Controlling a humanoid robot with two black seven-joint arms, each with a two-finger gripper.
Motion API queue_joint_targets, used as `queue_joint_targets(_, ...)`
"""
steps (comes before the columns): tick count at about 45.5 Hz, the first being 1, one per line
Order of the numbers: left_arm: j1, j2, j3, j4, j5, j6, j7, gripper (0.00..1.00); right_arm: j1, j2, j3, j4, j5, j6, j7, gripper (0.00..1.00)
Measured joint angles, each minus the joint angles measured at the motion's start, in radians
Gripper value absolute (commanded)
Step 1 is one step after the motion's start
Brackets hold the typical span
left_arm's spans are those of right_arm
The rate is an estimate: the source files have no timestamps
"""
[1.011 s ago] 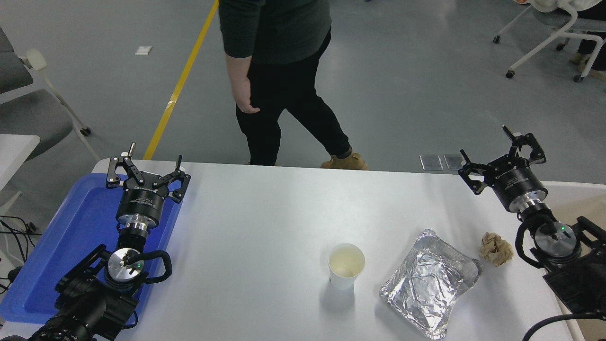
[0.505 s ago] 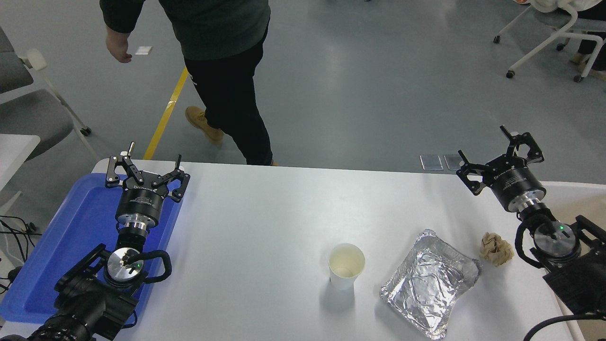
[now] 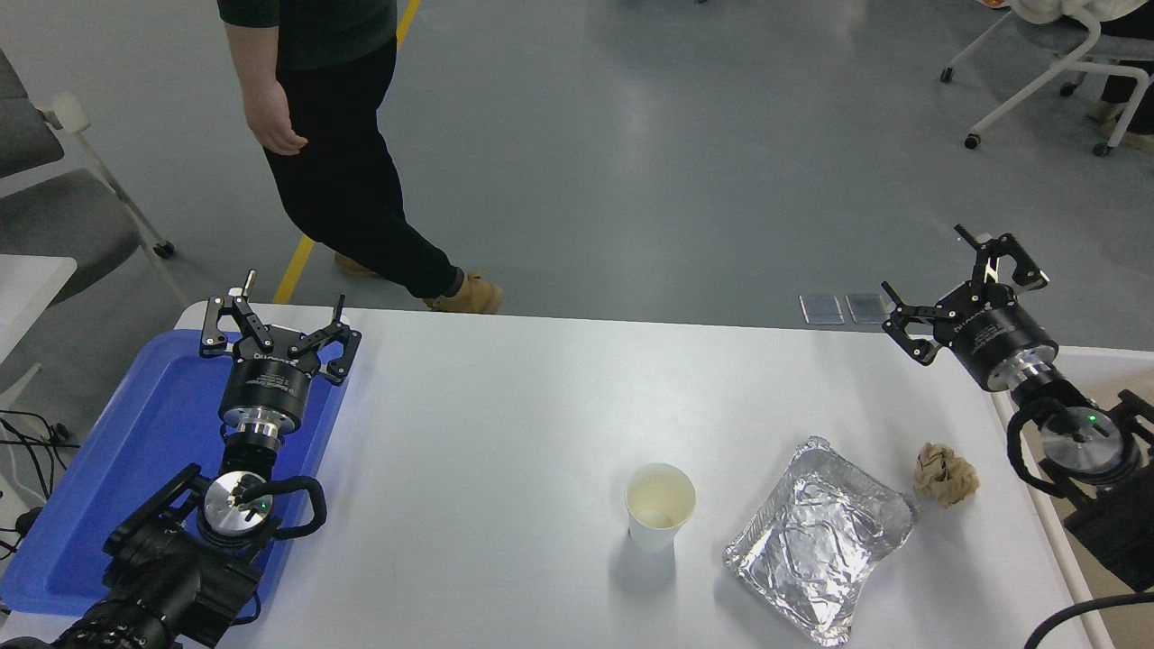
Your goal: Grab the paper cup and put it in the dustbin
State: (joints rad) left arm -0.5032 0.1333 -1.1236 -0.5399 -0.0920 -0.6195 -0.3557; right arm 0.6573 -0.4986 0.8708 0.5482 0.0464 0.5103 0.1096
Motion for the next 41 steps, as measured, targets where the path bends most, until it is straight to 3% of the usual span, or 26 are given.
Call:
queue_joint_targets(19, 0.000, 0.001, 0.001, 0.000, 0.000, -0.002, 0.001, 1.00, 0.134, -0.197, -0.196, 0.140, -0.050, -0.067, -0.001, 1.00)
queue_joint_targets(41, 0.000, 0.002, 0.001, 0.000, 0.001, -0.001, 0.003, 1.00, 0.422, -0.375, -0.643, 0.283, -0.078, -0.088, 0.001, 1.00)
